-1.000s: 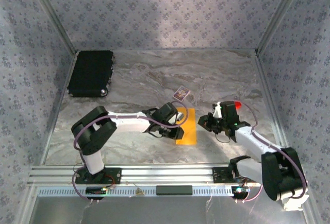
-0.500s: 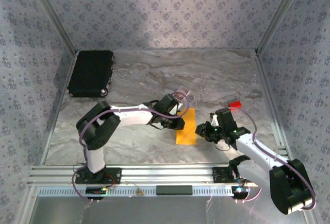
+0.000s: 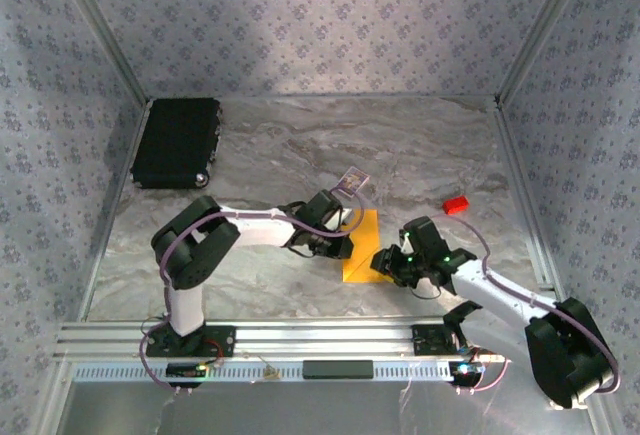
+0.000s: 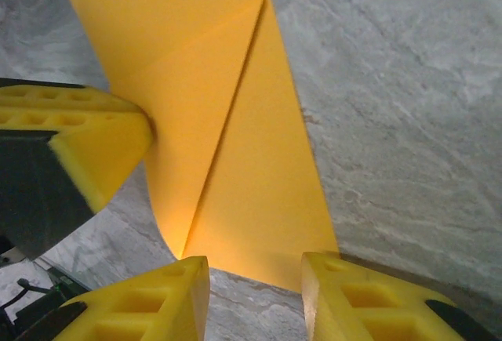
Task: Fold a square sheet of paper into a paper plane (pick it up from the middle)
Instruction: Turn over the paper at the center of the table.
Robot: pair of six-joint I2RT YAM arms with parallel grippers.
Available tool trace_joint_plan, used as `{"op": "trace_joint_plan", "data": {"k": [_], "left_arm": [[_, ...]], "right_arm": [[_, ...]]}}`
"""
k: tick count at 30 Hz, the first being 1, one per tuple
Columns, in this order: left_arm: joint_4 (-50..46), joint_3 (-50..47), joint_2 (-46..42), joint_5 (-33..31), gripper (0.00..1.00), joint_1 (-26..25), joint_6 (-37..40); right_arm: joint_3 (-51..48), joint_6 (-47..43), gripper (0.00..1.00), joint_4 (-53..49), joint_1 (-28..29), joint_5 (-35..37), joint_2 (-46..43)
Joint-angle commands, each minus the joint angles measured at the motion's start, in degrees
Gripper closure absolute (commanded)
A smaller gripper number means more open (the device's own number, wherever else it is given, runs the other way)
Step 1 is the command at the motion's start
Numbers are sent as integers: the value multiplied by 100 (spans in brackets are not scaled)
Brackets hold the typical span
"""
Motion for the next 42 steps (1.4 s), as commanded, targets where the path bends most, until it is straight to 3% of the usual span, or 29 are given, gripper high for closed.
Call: {"op": "trace_joint_plan", "data": {"k": [1, 14, 18, 25, 42], "left_arm": [[-365, -260, 18, -39, 88, -33, -32], [-355, -235, -14, -13, 88, -33, -8], [-400, -209, -34, -26, 88, -34, 33], [-352, -200, 0, 46, 88, -33, -5], [-264, -142, -70, 180, 88, -33, 6]], "right_arm": [[179, 64, 61, -247, 69, 305, 164], [222, 323, 54, 1166, 74, -165, 533], [430, 90, 51, 1024, -98, -113, 709], [491, -58, 51, 1588, -522, -629, 1372], [277, -263, 59, 2109, -955, -841, 1623]]}}
